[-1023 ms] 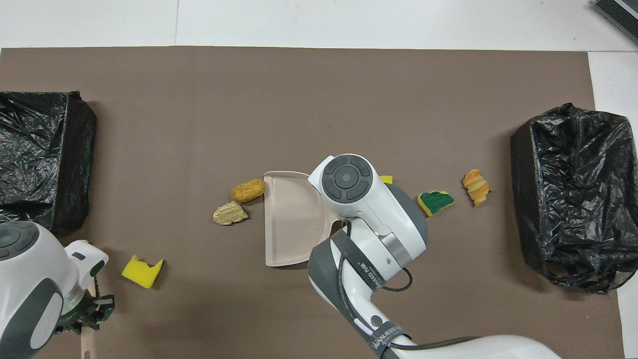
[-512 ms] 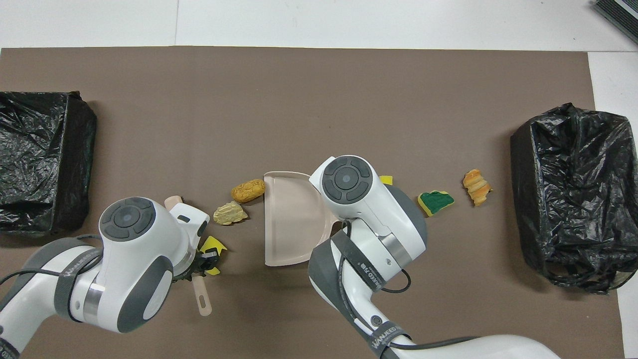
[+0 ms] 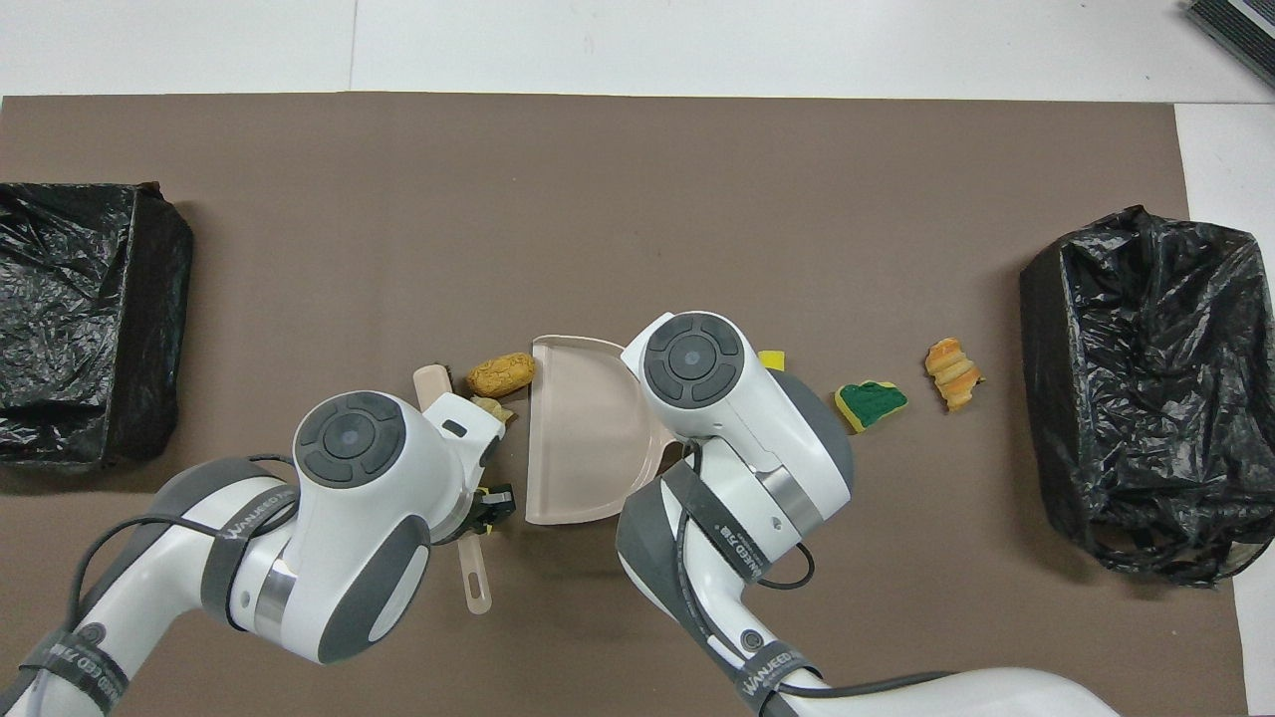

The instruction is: Sweep and dump trash in bin

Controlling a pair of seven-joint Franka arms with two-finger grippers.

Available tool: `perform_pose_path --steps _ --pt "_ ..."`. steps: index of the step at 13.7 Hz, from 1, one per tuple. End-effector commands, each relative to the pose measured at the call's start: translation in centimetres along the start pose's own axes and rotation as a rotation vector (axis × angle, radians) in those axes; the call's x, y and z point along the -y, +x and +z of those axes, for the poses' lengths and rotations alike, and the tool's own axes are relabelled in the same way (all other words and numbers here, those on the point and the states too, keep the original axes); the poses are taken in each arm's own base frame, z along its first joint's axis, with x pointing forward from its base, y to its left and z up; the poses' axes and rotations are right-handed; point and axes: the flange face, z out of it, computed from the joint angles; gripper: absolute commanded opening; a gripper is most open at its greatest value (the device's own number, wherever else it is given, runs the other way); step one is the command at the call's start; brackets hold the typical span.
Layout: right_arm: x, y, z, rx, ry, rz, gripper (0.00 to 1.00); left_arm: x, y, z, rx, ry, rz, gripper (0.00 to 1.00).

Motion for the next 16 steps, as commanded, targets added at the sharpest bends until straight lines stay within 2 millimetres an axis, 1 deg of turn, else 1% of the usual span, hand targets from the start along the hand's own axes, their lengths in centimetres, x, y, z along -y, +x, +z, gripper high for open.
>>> perform_pose_path --steps 1,3,4,5,7,10,11,12,13,14,15,16 --pt "0.2 -0.1 0.4 0.012 -0.008 0.019 0.0 -1.3 -1.2 -2.2 0.057 0.03 0.031 0.0" --pt "0.3 -0.1 0.5 0.014 -0.005 0.019 0.0 -0.3 -2.1 -3.4 0.082 0.049 0.029 0.0" --pt "0.2 -0.1 0.5 0.015 -0.006 0.018 0.0 0.2 -2.4 -3.5 0.103 0.066 0.026 0.0" --pt "0.2 -0.1 0.4 0.014 -0.005 0.019 0.0 0.6 -3.0 -3.8 0.123 0.085 0.022 0.0" --pt "0.2 -0.1 0.4 0.014 -0.005 0.019 0.0 2.0 -4.7 -3.5 0.192 0.143 0.007 0.0" --pt "0.3 -0.2 0.5 0.015 -0.004 0.019 0.0 3.7 -6.2 -2.0 0.199 0.169 -0.066 0.0" --pt "0.3 -0.2 0.5 0.015 -0.004 0.019 0.0 3.9 -7.0 -1.5 0.196 0.176 -0.082 0.0" --pt "0.3 -0.2 0.5 0.016 -0.003 0.018 0.0 4.1 -7.4 -1.2 0.185 0.177 -0.122 0.0" --pt "0.5 -0.3 0.8 0.019 0.001 0.017 0.0 4.4 -7.5 -0.8 0.171 0.17 -0.156 0.0" --pt "0.7 -0.4 0.9 0.019 0.001 0.017 0.0 4.4 -7.2 -0.4 0.14 0.147 -0.194 0.0" --pt "0.8 -0.4 1.1 0.02 0.003 0.017 0.0 4.2 -7.2 0.3 0.124 0.141 -0.235 0.0" --pt "0.8 -0.4 1.0 0.02 0.002 0.017 0.0 4.5 -7.3 1.6 0.131 0.157 -0.276 0.0"
